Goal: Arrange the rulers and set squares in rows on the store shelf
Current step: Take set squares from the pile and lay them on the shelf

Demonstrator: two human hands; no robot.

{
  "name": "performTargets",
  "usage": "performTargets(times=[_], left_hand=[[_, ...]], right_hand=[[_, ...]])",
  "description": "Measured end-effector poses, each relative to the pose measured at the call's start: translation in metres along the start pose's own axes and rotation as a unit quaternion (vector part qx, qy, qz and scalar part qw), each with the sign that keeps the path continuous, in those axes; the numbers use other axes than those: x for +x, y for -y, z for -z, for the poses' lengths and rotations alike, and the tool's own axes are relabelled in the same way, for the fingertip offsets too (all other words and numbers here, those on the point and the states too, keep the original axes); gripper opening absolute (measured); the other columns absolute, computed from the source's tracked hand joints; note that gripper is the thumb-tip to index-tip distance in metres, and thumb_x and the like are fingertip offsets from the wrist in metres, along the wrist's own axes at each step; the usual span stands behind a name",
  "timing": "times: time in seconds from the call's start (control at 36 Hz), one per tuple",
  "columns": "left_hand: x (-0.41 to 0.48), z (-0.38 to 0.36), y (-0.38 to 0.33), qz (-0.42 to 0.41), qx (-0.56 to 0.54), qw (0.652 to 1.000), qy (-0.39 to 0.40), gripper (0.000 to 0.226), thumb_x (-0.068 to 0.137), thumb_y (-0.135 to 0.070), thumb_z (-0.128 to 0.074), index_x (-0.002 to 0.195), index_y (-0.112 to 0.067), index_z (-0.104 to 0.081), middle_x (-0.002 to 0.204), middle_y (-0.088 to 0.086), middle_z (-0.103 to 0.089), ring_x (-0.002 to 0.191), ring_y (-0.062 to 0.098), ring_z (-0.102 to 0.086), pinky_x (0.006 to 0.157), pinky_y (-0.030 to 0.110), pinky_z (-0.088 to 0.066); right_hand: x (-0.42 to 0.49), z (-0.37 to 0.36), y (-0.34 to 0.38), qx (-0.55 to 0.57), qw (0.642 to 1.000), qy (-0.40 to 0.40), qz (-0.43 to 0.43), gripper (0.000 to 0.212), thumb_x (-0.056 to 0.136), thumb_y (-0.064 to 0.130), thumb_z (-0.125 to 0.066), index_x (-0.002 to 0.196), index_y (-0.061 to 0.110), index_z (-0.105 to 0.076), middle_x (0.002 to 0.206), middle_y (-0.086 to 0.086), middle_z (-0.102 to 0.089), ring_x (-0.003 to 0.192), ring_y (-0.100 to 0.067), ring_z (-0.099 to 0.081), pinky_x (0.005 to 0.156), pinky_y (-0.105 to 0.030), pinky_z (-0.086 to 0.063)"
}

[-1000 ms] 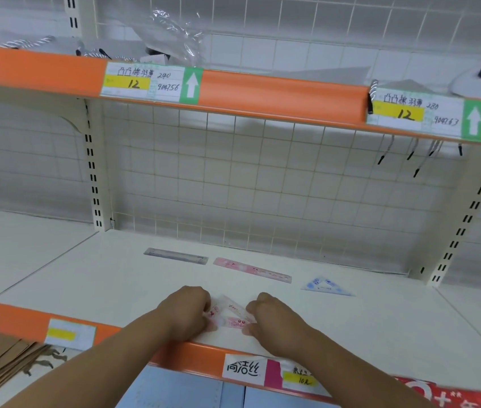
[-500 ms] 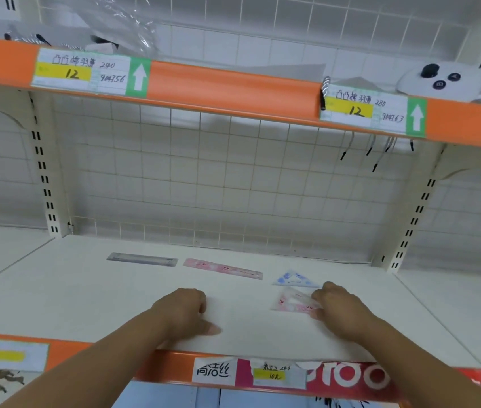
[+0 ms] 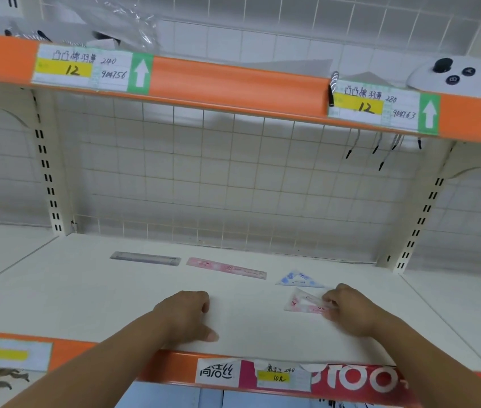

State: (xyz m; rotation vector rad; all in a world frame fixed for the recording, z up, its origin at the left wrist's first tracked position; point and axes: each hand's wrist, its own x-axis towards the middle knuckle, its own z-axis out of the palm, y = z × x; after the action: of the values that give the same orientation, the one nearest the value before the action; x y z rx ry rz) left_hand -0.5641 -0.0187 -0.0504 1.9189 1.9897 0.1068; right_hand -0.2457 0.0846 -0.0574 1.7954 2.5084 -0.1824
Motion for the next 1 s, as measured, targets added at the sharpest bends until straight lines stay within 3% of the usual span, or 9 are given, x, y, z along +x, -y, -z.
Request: performTargets(times=[0.11, 0.17, 0.22, 0.28, 0.36, 0.44, 0.75, 0.83, 1.0], left_hand=[[0.000, 0.000, 0.001, 0.001, -0.003, 1.000, 0.000, 0.052, 0.079, -0.048, -0.071, 0.119, -0.023, -0.049, 0.120, -0.003, -0.054, 0.098, 0.014, -0.048, 0.089, 0.028, -0.044], [0.000, 0.000, 0.001, 0.000, -0.002, 1.000, 0.000, 0.052, 0.078, -0.048, -0.071, 0.119, -0.023, -0.049, 0.119, -0.003, -0.054, 0.098, 0.014, -0.048, 0.089, 0.028, -0.043], [0.001, -0.001, 0.001, 0.000, -0.002, 1.000, 0.000, 0.052, 0.078, -0.048, -0.071, 0.118, -0.023, -0.050, 0.119, -0.003, -0.054, 0.098, 0.014, -0.048, 0.089, 0.028, -0.044], [0.001, -0.001, 0.001, 0.002, -0.004, 1.000, -0.001, 0.052, 0.078, -0.048, -0.072, 0.118, -0.023, -0.050, 0.119, -0.003, -0.054, 0.098, 0.014, -0.048, 0.089, 0.028, -0.044], [0.001, -0.001, 0.000, 0.009, -0.008, 1.000, 0.002, 0.052, 0.078, -0.047, -0.072, 0.118, -0.023, -0.050, 0.119, -0.004, -0.054, 0.099, 0.014, -0.049, 0.089, 0.029, -0.045], [0.001, -0.001, 0.000, 0.010, -0.008, 1.000, 0.003, 0.052, 0.077, -0.047, -0.072, 0.117, -0.023, -0.050, 0.119, -0.004, -0.054, 0.101, 0.015, -0.050, 0.091, 0.029, -0.045], [0.000, 0.000, -0.001, 0.007, -0.008, 1.000, 0.010, 0.051, 0.079, -0.046, -0.072, 0.119, -0.023, -0.049, 0.115, -0.004, -0.054, 0.098, 0.014, -0.050, 0.087, 0.027, -0.044], [0.000, 0.001, -0.001, 0.000, -0.003, 1.000, 0.016, 0.050, 0.080, -0.045, -0.070, 0.119, -0.022, -0.049, 0.107, -0.006, -0.050, 0.097, 0.014, -0.049, 0.085, 0.026, -0.043], [-0.004, 0.001, 0.000, 0.005, 0.008, 1.000, -0.007, 0.042, 0.083, -0.049, -0.065, 0.114, -0.022, -0.052, 0.118, -0.004, -0.055, 0.097, 0.013, -0.048, 0.084, 0.025, -0.041]], right_hand=[[0.004, -0.001, -0.004, 0.014, 1.000, 0.008, -0.003, 0.026, 0.095, 0.035, -0.054, 0.109, 0.015, -0.063, 0.100, 0.000, -0.043, 0.089, -0.016, -0.047, 0.083, -0.024, -0.040], [0.005, -0.002, -0.005, 0.019, 1.000, 0.006, -0.003, 0.014, 0.094, 0.035, -0.055, 0.092, 0.023, -0.061, 0.094, 0.003, -0.041, 0.085, -0.015, -0.046, 0.076, -0.020, -0.038], [0.006, -0.002, -0.004, 0.026, 1.000, 0.005, -0.003, 0.025, 0.094, 0.035, -0.055, 0.071, 0.030, -0.046, 0.086, 0.008, -0.037, 0.080, -0.013, -0.042, 0.068, -0.016, -0.034], [0.007, -0.002, -0.005, 0.026, 1.000, 0.005, 0.000, 0.030, 0.094, 0.034, -0.056, 0.068, 0.031, -0.041, 0.084, 0.009, -0.035, 0.080, -0.013, -0.042, 0.066, -0.013, -0.032], [0.008, -0.002, -0.006, 0.023, 1.000, 0.001, 0.004, 0.008, 0.093, 0.035, -0.058, 0.088, 0.028, -0.056, 0.090, 0.007, -0.038, 0.086, -0.013, -0.043, 0.068, -0.014, -0.033], [0.008, -0.002, -0.007, 0.020, 1.000, 0.013, 0.001, 0.032, 0.093, 0.036, -0.058, 0.121, 0.021, -0.059, 0.103, 0.002, -0.041, 0.091, -0.012, -0.044, 0.079, -0.019, -0.033], [0.004, 0.002, -0.004, 0.021, 1.000, 0.020, -0.011, 0.040, 0.094, 0.037, -0.055, 0.130, 0.019, -0.054, 0.107, 0.002, -0.039, 0.096, -0.014, -0.044, 0.085, -0.021, -0.036], [-0.001, 0.007, 0.007, 0.015, 1.000, 0.008, -0.015, 0.048, 0.094, 0.041, -0.054, 0.138, 0.021, -0.046, 0.119, -0.001, -0.043, 0.108, -0.016, -0.046, 0.095, -0.025, -0.039], [-0.011, 0.013, 0.047, 0.010, 0.999, -0.023, 0.041, 0.046, 0.092, 0.046, -0.054, 0.133, 0.027, -0.046, 0.128, 0.003, -0.047, 0.116, -0.015, -0.046, 0.095, -0.029, -0.039]])
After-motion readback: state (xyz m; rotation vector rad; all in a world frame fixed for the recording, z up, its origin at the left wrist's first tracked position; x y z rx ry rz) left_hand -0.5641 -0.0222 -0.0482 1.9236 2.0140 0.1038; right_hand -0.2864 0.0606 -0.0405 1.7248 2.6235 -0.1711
